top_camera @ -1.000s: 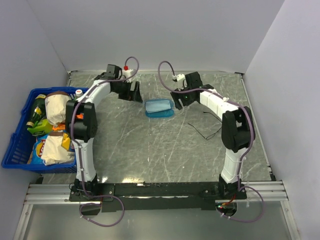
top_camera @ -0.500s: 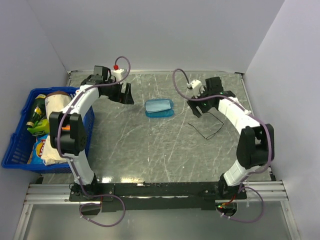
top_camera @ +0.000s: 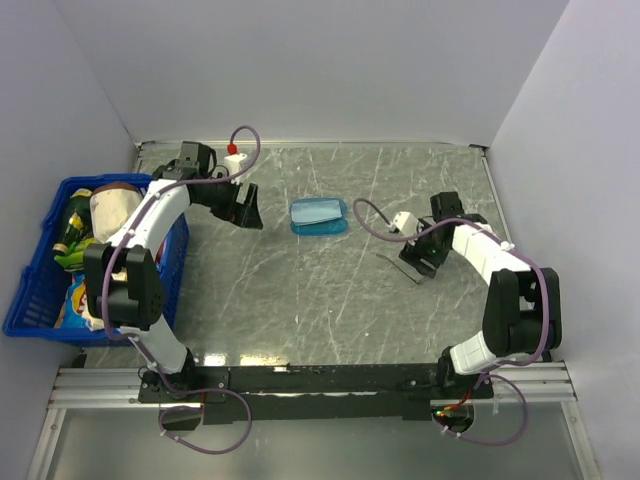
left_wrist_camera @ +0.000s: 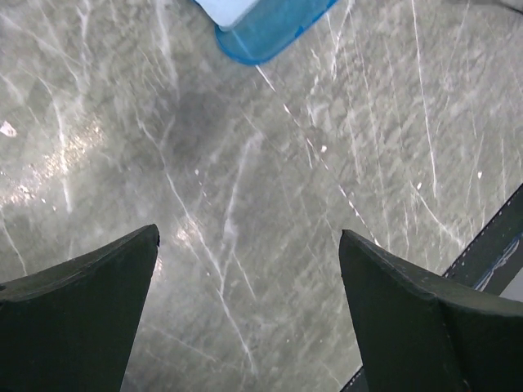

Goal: Organize the sunglasses
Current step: Adjust the sunglasses at the corner of the board.

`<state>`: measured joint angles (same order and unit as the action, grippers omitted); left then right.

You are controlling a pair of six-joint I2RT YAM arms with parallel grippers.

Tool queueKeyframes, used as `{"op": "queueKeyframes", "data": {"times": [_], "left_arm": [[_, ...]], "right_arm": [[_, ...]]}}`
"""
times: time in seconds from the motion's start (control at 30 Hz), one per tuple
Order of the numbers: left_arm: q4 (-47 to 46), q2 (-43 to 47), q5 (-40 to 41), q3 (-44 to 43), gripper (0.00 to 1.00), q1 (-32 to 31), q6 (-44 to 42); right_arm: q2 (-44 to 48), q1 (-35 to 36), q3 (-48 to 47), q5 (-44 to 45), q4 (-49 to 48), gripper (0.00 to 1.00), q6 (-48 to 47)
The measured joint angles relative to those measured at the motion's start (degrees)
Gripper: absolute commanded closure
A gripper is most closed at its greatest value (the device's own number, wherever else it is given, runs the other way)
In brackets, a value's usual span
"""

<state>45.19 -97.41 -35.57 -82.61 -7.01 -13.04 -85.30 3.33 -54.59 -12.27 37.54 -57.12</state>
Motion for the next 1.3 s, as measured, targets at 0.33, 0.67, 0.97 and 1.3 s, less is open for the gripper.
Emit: {"op": "queueKeyframes", "data": {"times": [0.33,0.67,0.97,1.3], "left_arm": [[0.09,4.57,0.94,5.92,0.04,0.0,-0.31],[-1.09,4.55,1.31,7.82,0.04,0.02,0.22],[-1.44,2.67,0.74,8.35,0.03,0.42,0.24],[-1.49,1.05,-0.59,8.44,0.04,0.66,0.24]], "right_arm": [[3.93,-2.97,0.42,-3.37,1.88,0.25,-7.04],[10.03,-6.97,0.55,-4.33,3.23,0.16,-16.15],[12.17,-9.29,0.85,-5.73,7.74,0.18,-29.27],[11.08,-9.27,4.48,-5.92,7.54,0.29,-36.0]]}}
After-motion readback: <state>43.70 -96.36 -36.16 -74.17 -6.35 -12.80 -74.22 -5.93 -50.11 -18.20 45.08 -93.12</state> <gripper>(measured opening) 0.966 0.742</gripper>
